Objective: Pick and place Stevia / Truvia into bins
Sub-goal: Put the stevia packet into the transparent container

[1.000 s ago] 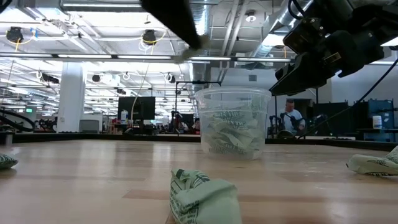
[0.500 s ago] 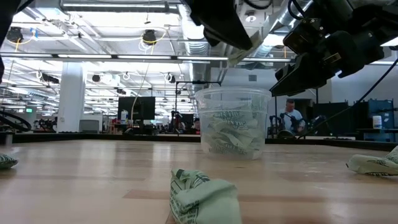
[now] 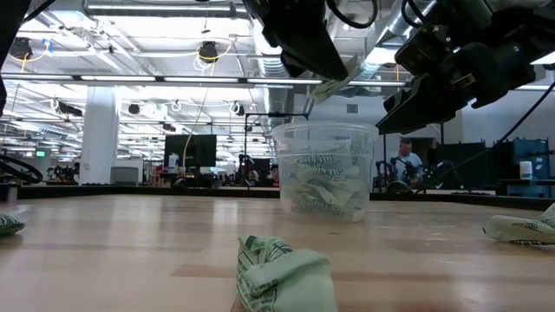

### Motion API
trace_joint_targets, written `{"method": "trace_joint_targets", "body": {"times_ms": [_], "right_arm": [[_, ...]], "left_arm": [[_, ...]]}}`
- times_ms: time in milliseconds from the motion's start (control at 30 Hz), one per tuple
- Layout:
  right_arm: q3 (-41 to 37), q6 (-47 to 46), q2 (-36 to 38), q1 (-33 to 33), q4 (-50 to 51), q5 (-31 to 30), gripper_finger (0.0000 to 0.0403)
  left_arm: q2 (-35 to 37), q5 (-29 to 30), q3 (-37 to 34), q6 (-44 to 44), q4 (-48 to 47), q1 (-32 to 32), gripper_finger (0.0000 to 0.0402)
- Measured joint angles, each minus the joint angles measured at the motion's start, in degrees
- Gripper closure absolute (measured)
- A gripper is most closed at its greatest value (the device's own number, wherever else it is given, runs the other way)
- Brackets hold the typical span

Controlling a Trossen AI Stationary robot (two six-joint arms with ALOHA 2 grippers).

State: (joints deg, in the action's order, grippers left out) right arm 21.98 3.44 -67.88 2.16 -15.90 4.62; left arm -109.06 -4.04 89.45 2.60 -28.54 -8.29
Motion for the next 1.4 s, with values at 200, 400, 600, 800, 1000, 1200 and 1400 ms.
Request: {"method": "trace_joint_targets", "body": {"times_ms": [200, 400, 600, 800, 1000, 1200, 1400], "right_arm": [[0.0, 0.0, 0.0, -0.01, 0.0, 0.0, 0.0332], [0.0, 0.0, 0.0, 0.02, 0.0, 0.0, 0.0332], [0.0, 0.0, 0.02, 0.02, 0.0, 0.0, 0.0332], [0.0, 0.01, 0.02, 0.02, 0.0, 0.01, 0.0332], [0.0, 0.02, 0.02, 0.0, 0.0, 0.0, 0.0332], [0.0, 0.02, 0.02, 0.0, -0.04, 0.0, 0.0332], [0.0, 0.02, 0.02, 0.01, -0.25, 0.0, 0.0332]], "left_arm": [[0.0, 2.4, 0.0, -2.33, -0.42, 0.02, 0.0367], [0.0, 5.32, 0.0, -3.03, -1.13, 0.04, 0.0311], [0.02, 3.69, 3.01, -8.45, -12.75, -0.37, 0.0281], [0.02, 2.16, 4.72, -15.89, -22.62, -5.08, 0.0281], [-0.02, 9.49, 4.08, -19.94, -25.22, -15.6, 0.029], [-0.02, 13.6, 4.07, -17.91, -25.23, -24.81, 0.0294], [-1.22, 13.45, 4.0, -15.08, -25.15, -28.83, 0.029]]}}
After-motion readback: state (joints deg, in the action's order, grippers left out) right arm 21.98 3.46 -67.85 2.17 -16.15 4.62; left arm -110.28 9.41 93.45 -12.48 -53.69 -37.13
